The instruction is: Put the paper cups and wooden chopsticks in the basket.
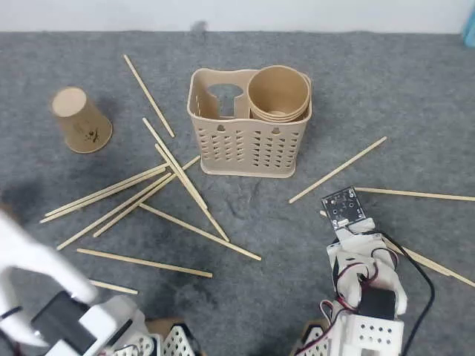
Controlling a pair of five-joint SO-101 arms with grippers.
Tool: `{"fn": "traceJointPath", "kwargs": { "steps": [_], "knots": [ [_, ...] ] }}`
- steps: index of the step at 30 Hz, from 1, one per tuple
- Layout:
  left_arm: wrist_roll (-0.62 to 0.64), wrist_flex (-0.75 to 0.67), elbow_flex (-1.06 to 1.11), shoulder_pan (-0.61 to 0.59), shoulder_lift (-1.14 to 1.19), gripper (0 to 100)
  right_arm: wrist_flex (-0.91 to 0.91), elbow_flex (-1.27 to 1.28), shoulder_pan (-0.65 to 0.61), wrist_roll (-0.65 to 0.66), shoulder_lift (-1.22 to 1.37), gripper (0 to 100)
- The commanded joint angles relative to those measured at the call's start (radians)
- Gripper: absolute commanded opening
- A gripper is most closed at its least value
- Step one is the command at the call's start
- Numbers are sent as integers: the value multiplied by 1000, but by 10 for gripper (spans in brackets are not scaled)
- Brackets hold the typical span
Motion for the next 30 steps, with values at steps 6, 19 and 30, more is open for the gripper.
{"fn": "traceJointPath", "kwargs": {
  "steps": [6,19,30],
  "knots": [
    [146,14,-58,295,2,126,7,-14,-7,12,-15,8],
    [316,-304,-25,479,180,14,4,-14,-5,11,-15,8],
    [316,-434,-25,471,453,14,1,-14,-7,12,-15,8]
  ]
}}
